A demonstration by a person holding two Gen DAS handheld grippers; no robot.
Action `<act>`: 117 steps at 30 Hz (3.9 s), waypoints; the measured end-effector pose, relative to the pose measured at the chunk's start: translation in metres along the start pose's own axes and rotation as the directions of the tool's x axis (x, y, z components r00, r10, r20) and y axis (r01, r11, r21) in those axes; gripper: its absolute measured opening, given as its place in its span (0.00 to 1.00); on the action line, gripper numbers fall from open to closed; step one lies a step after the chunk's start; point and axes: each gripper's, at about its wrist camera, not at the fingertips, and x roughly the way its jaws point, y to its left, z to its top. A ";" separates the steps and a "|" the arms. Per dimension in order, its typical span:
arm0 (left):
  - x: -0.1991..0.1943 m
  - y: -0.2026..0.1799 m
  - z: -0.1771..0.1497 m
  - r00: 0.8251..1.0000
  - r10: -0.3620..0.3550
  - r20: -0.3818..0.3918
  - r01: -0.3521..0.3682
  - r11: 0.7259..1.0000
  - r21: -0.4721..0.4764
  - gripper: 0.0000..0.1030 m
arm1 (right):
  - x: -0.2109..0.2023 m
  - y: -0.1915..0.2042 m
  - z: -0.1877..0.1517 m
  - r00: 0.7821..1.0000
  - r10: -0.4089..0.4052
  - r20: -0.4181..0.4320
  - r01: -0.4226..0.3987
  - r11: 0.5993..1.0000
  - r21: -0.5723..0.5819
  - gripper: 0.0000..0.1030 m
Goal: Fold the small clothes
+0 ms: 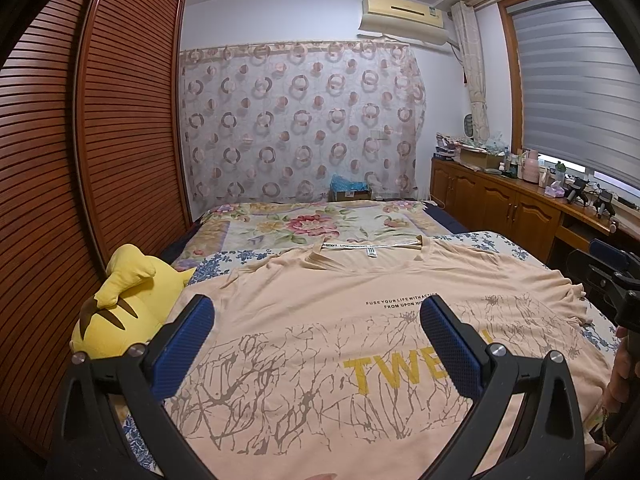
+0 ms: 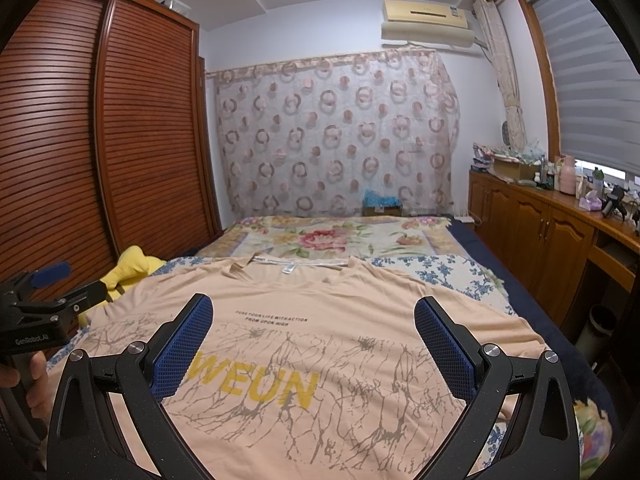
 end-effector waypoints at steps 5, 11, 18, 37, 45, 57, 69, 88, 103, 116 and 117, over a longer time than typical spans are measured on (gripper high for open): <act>0.000 0.000 0.000 1.000 0.000 0.000 0.000 1.000 -0.001 1.00 | 0.000 0.000 0.000 1.000 0.001 0.000 0.000 1.000 -0.001 1.00; 0.000 0.000 0.000 1.000 0.000 0.002 0.000 1.000 0.000 1.00 | 0.000 0.000 0.000 1.000 0.001 0.001 -0.001 1.000 -0.001 1.00; 0.000 0.001 0.000 1.000 0.000 0.001 0.000 1.000 0.000 1.00 | 0.000 -0.001 0.000 1.000 0.002 0.001 -0.002 1.000 0.000 1.00; 0.010 0.019 -0.016 0.999 0.012 -0.039 -0.013 1.000 -0.020 1.00 | 0.026 0.019 -0.009 0.997 0.056 -0.054 -0.058 0.998 -0.029 1.00; 0.026 0.058 -0.026 0.993 0.046 -0.109 -0.049 0.999 -0.025 1.00 | 0.049 0.037 -0.012 0.990 0.103 -0.099 -0.110 0.992 -0.066 1.00; 0.061 0.127 -0.044 0.957 0.043 -0.287 -0.050 0.999 -0.017 1.00 | 0.100 0.079 -0.015 0.938 0.241 -0.248 -0.279 0.951 -0.133 1.00; 0.090 0.179 -0.048 0.915 -0.058 -0.398 0.007 0.992 -0.129 0.85 | 0.134 0.116 -0.034 0.874 0.301 -0.382 -0.393 0.899 -0.192 1.00; 0.116 0.208 -0.058 0.862 -0.191 -0.469 0.065 0.961 -0.270 0.25 | 0.140 0.122 -0.037 0.835 0.349 -0.425 -0.452 0.876 -0.168 1.00; 0.094 0.157 0.000 0.919 -0.162 -0.361 0.144 0.987 -0.076 0.02 | 0.127 0.091 -0.032 0.848 0.360 -0.388 -0.431 0.896 -0.111 1.00; 0.063 0.104 0.022 0.944 -0.196 -0.267 0.204 0.979 0.000 0.30 | 0.124 0.065 -0.030 0.860 0.341 -0.380 -0.395 0.916 -0.074 1.00; 0.059 0.106 0.021 0.947 -0.196 -0.255 0.201 0.980 -0.008 0.33 | 0.125 0.066 -0.029 0.860 0.339 -0.382 -0.395 0.915 -0.078 1.00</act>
